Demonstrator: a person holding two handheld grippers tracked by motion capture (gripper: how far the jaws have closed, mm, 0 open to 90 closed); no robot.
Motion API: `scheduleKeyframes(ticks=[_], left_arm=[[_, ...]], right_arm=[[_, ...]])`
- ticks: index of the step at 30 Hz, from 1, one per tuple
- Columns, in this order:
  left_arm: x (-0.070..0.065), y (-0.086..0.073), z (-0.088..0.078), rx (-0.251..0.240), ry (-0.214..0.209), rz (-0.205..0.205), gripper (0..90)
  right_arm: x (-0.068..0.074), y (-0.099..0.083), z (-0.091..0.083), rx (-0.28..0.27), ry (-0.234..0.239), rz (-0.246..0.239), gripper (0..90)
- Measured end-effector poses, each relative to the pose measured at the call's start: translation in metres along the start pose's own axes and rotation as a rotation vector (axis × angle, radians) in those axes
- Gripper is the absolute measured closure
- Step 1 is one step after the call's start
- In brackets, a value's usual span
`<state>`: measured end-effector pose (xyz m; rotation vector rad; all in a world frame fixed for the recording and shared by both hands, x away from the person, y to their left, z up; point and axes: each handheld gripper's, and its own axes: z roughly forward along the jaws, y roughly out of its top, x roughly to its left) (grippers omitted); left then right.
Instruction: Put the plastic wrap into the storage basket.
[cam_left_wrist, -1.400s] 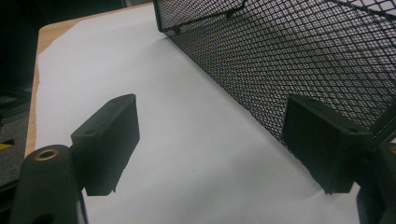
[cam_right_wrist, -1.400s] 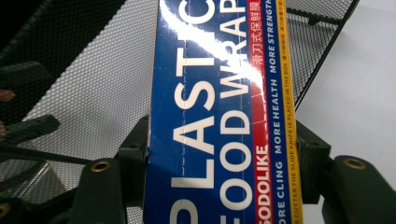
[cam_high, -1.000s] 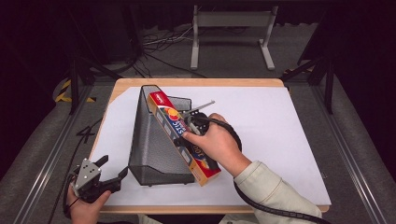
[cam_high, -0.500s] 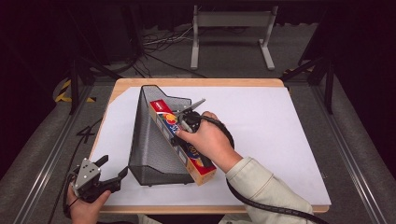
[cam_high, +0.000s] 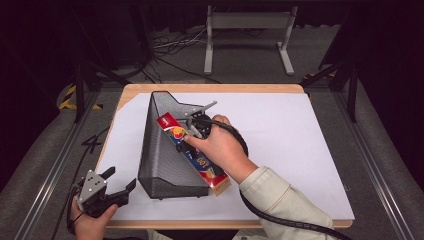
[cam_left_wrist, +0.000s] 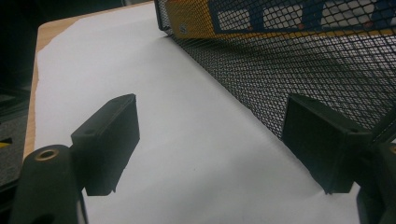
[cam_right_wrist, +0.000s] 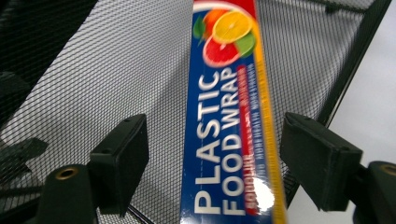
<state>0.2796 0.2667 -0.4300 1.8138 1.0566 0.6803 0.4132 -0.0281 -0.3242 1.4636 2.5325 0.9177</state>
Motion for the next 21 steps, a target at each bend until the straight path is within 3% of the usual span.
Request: scheduleKeyframes(ticks=[3, 4, 9, 16, 21], left_arm=[[0.000, 0.000, -0.001, -0.003, 0.001, -0.003, 20.0], [0.000, 0.000, -0.001, -0.003, 0.002, -0.004, 19.9], [0.001, -0.001, -0.001, -0.003, 0.005, -0.008, 19.9], [0.002, -0.001, -0.002, -0.008, 0.009, -0.012, 19.9], [0.001, 0.000, -0.001, -0.005, 0.006, -0.008, 19.9]], right_arm=[[0.003, -0.001, -0.004, -0.010, 0.007, -0.037, 21.2], [0.005, -0.002, -0.007, -0.031, -0.001, -0.088, 16.0], [0.007, -0.006, -0.013, -0.065, -0.013, -0.150, 15.2], [0.001, -0.014, -0.036, -0.191, 0.002, -0.234, 14.2], [-0.010, -0.021, -0.052, -0.295, 0.048, -0.279, 13.6]])
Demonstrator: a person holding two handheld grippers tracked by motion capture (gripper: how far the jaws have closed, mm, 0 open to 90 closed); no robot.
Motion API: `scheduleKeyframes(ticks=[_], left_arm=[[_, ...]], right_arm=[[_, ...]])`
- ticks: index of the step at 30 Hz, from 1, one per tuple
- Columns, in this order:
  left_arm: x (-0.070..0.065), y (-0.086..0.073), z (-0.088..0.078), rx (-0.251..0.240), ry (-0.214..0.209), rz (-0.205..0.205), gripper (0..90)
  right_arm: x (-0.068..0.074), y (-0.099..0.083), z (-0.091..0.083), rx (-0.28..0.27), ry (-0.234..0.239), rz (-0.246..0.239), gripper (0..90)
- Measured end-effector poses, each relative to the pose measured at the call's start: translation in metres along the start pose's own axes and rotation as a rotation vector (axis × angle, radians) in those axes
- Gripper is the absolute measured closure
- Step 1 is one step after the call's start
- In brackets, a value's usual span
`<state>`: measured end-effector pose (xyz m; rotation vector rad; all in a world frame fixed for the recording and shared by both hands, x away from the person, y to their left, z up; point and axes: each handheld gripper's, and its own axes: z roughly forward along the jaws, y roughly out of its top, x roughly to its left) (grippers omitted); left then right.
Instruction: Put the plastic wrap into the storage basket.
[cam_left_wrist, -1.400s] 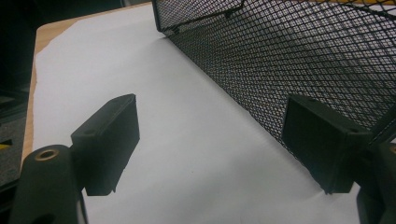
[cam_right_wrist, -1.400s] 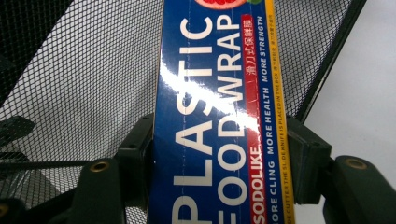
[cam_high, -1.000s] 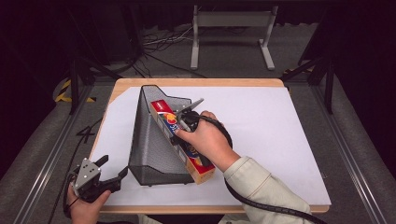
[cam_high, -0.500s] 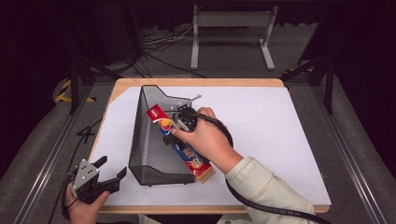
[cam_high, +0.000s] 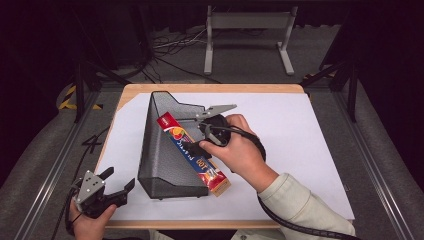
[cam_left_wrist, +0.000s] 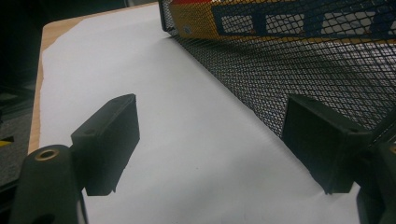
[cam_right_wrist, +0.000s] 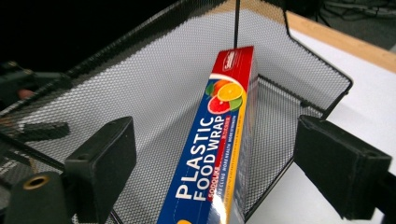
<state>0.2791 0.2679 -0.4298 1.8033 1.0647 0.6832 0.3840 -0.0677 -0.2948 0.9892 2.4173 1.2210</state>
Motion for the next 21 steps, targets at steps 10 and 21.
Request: scheduleKeyframes(ticks=[10, 21], left_arm=[[0.000, 0.000, 0.000, 0.002, -0.001, 0.000, 19.9], [0.000, 0.000, 0.001, 0.004, -0.001, 0.002, 19.9]], right_arm=[[-0.018, -0.008, -0.036, -0.067, 0.002, -0.006, 13.1], [-0.051, -0.021, -0.069, -0.086, -0.022, 0.050, 12.9]])
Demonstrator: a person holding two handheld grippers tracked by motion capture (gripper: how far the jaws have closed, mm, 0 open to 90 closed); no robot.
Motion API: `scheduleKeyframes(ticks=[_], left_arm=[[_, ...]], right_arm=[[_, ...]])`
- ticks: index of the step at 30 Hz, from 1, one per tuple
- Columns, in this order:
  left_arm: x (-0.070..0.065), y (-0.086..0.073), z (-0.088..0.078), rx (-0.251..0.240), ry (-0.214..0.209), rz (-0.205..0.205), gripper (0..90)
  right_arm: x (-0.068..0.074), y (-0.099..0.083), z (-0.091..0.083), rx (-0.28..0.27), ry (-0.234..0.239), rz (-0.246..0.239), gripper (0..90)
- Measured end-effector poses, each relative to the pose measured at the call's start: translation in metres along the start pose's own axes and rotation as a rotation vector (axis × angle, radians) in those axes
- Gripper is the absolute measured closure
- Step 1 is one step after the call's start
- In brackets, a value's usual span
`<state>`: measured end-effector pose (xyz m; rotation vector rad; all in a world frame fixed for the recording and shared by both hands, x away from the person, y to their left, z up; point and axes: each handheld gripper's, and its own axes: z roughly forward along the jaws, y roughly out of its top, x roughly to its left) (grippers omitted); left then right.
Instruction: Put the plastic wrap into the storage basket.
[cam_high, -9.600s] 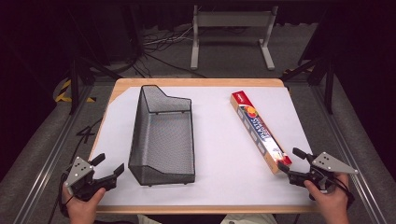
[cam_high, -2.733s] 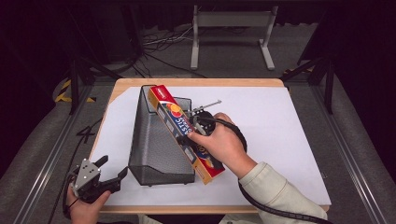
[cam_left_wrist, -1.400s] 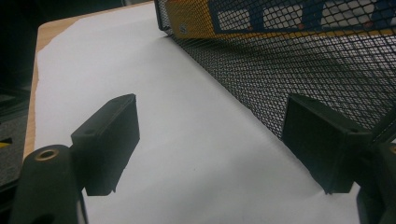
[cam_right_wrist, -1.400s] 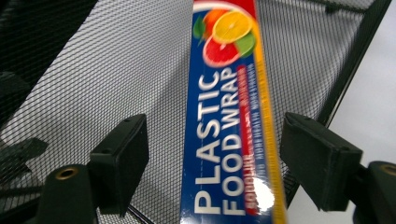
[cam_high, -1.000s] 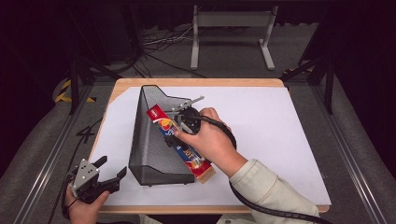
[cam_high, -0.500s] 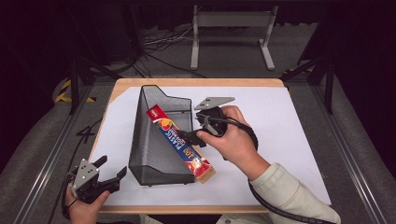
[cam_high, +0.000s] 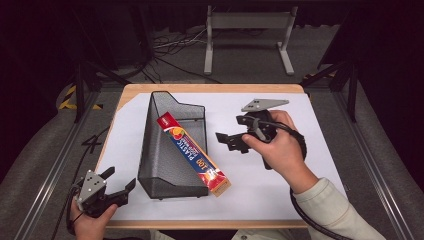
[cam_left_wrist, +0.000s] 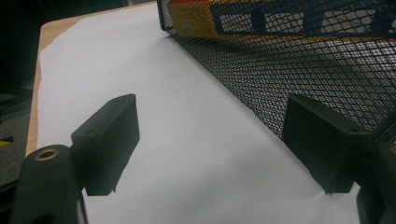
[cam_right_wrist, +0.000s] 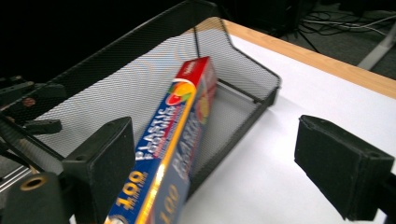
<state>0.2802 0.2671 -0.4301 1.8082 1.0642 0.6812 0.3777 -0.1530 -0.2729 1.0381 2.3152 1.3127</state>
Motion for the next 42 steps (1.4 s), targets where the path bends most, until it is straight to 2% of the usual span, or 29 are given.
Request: scheduleKeyframes(ticks=[4, 13, 14, 20, 27, 37, 39, 42], left_arm=[[0.000, 0.000, 0.000, 0.000, 0.001, 0.000, 19.9], [-0.001, 0.000, 0.001, 0.005, 0.002, 0.001, 19.9], [-0.001, 0.000, 0.001, 0.005, 0.002, 0.001, 19.9], [0.000, 0.000, 0.001, 0.006, 0.003, -0.002, 19.9], [0.000, 0.000, 0.001, 0.006, 0.004, -0.002, 19.9], [0.000, 0.001, 0.002, 0.006, -0.001, -0.003, 19.9], [0.000, 0.001, 0.002, 0.009, 0.000, -0.002, 19.9], [-0.001, 0.001, 0.003, 0.009, 0.000, -0.001, 19.9]], right_arm=[[-0.019, -0.006, -0.017, -0.011, -0.029, 0.015, 12.9], [-0.051, -0.019, -0.047, -0.016, -0.076, 0.018, 13.2], [-0.051, -0.019, -0.047, -0.016, -0.076, 0.018, 13.2], [-0.072, -0.028, -0.062, -0.042, -0.123, 0.000, 13.1], [-0.093, -0.039, -0.079, -0.067, -0.144, 0.023, 11.7], [-0.118, -0.062, -0.091, -0.086, -0.177, 0.002, 8.7], [-0.124, -0.069, -0.094, -0.090, -0.187, 0.001, 8.5], [-0.134, -0.085, -0.094, -0.096, -0.208, -0.025, 7.5]])
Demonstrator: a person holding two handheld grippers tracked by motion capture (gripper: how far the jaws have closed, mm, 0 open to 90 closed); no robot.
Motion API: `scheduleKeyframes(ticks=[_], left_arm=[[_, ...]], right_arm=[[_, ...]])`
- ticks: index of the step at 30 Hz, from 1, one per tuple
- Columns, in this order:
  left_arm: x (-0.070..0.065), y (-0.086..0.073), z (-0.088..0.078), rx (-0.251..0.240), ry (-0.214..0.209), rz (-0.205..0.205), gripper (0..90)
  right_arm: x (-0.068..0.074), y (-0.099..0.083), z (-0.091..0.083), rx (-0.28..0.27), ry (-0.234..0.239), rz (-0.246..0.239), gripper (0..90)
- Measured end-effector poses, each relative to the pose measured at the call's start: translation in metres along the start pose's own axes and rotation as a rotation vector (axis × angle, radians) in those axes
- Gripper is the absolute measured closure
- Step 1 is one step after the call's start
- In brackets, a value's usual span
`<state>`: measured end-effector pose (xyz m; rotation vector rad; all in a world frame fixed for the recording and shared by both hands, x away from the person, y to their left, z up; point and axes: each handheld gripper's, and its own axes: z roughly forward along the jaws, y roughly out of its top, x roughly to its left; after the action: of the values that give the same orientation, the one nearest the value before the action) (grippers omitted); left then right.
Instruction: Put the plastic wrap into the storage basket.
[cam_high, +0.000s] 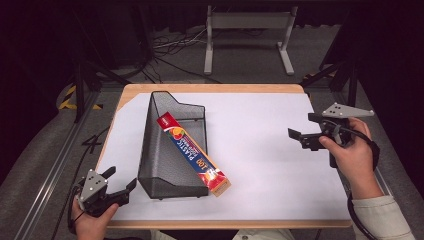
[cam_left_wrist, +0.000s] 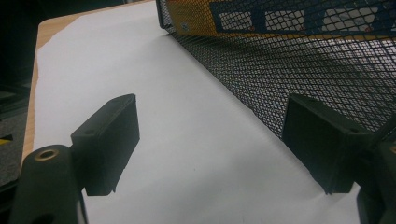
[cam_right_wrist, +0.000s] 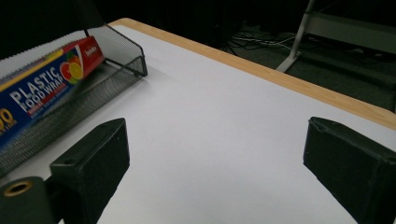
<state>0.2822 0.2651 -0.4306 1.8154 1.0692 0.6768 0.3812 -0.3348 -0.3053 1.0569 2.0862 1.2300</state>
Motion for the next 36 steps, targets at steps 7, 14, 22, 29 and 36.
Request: scheduleKeyframes(ticks=[7, 14, 22, 29, 36], left_arm=[[-0.001, 0.000, 0.000, 0.002, 0.000, 0.000, 19.9], [0.000, 0.000, 0.000, 0.002, 0.002, 0.001, 19.9], [-0.001, 0.000, 0.000, 0.001, 0.001, 0.001, 19.9], [-0.001, 0.001, 0.000, 0.002, 0.000, 0.004, 19.9], [-0.001, 0.001, 0.000, 0.002, -0.004, 0.009, 19.9]], right_arm=[[-0.007, -0.031, 0.001, 0.000, 0.003, -0.017, 6.5], [-0.008, -0.060, 0.005, 0.012, 0.026, -0.009, 6.4], [-0.005, -0.089, 0.009, 0.039, 0.038, 0.000, 6.4], [-0.001, -0.113, 0.012, 0.043, 0.061, 0.036, 6.8], [0.008, -0.134, 0.017, 0.063, 0.090, 0.026, 6.8]])
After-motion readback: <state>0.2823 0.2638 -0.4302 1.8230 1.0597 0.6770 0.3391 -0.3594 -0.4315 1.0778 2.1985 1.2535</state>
